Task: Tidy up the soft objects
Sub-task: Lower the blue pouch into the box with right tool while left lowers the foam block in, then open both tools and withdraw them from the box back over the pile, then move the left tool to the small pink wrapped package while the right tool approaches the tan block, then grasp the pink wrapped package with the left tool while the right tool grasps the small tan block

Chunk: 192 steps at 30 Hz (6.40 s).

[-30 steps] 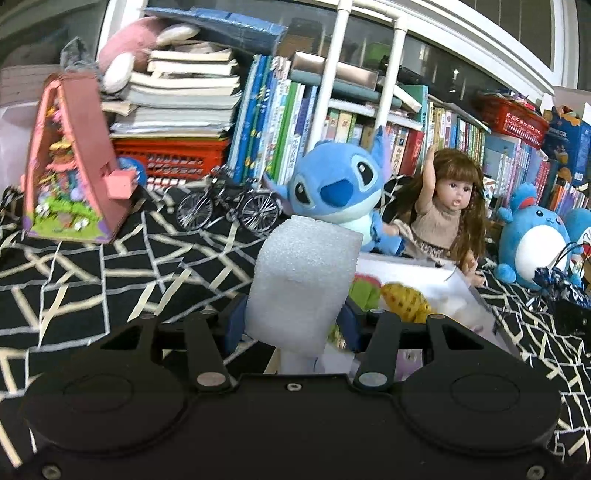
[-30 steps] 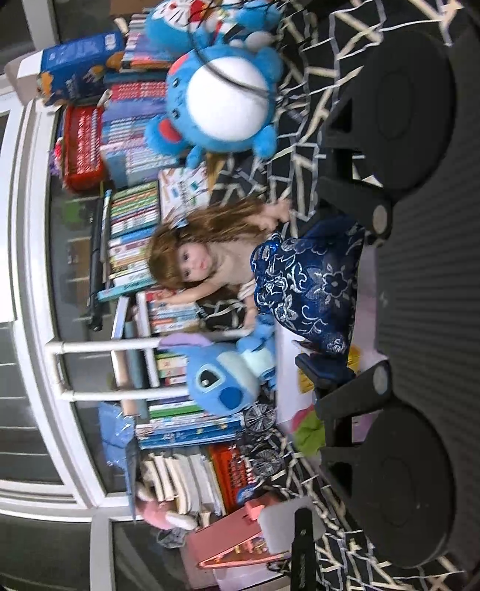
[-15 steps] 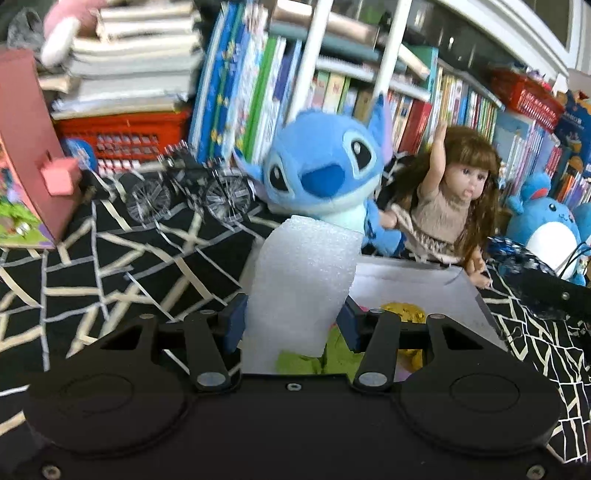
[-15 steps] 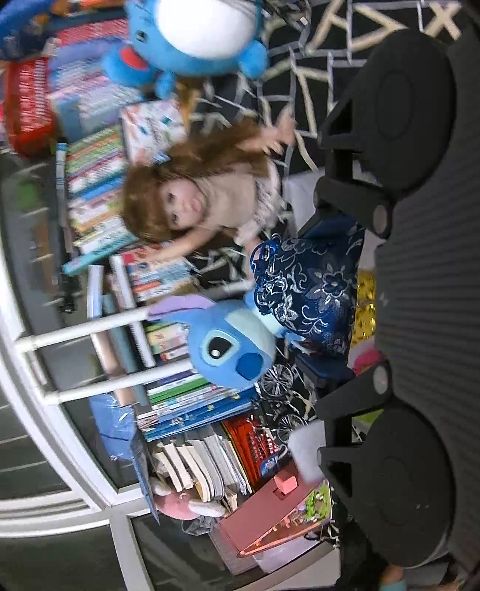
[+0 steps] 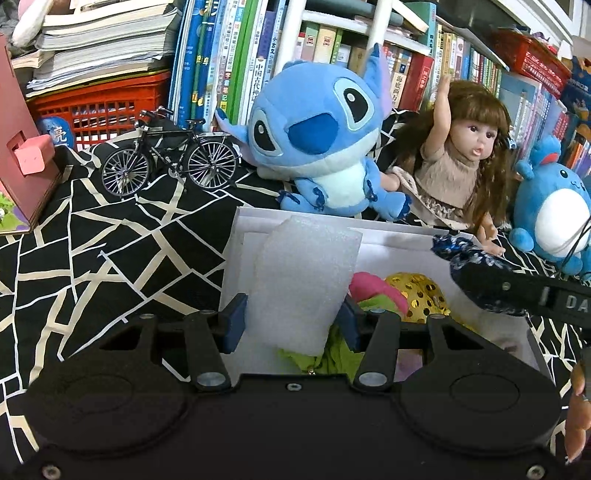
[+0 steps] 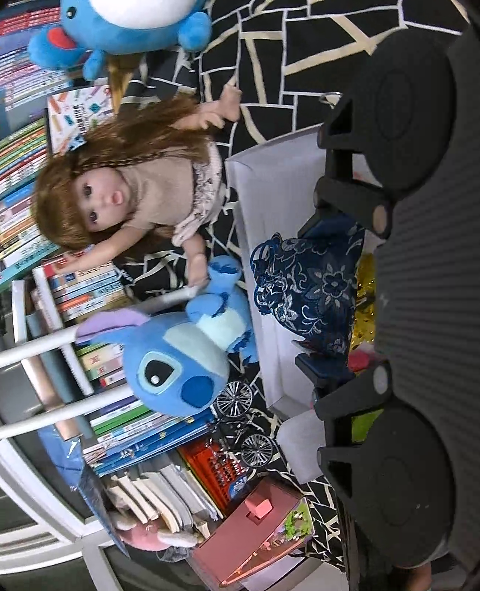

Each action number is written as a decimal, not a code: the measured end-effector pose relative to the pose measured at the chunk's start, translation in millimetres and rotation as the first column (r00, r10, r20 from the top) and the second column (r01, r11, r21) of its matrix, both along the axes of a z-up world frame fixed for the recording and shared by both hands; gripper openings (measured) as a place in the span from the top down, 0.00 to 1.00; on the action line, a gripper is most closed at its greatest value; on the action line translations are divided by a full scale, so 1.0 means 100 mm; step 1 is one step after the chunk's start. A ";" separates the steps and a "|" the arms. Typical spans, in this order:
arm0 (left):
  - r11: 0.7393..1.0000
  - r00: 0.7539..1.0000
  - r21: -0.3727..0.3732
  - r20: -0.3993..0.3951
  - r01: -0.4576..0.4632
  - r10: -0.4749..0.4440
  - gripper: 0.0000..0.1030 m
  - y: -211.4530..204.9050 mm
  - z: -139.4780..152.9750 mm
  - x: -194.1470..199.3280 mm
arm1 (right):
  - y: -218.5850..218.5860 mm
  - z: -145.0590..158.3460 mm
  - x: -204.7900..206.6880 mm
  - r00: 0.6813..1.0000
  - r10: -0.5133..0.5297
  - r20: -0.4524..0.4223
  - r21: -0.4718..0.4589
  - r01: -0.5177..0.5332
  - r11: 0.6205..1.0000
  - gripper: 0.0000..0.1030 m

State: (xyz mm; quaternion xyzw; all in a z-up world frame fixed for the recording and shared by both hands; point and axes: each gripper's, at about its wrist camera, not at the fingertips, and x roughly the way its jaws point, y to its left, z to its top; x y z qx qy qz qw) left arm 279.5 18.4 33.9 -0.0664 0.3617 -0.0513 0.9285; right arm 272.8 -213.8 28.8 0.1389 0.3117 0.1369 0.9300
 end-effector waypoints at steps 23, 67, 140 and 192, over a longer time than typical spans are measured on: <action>0.999 0.998 -0.013 -0.040 0.040 -0.040 0.56 -0.06 -0.12 -0.05 | 0.09 -0.25 -0.02 0.997 0.034 -0.069 0.006 -0.034 0.999 0.32; 0.998 0.986 -0.012 0.157 0.059 -0.057 0.14 0.13 0.36 -1.31 | 0.04 0.26 -1.08 0.973 0.088 0.214 -0.066 -0.076 0.995 0.00; 0.995 0.991 0.008 0.095 -0.101 0.099 0.35 0.49 -0.35 -2.18 | 0.59 -0.41 -2.08 0.941 0.295 0.168 -0.312 -0.233 0.921 0.15; 1.000 0.988 0.016 0.155 0.006 -0.009 0.76 0.24 -0.06 -2.08 | 0.37 -0.22 -1.98 0.965 0.167 0.203 -0.255 -0.112 0.960 0.77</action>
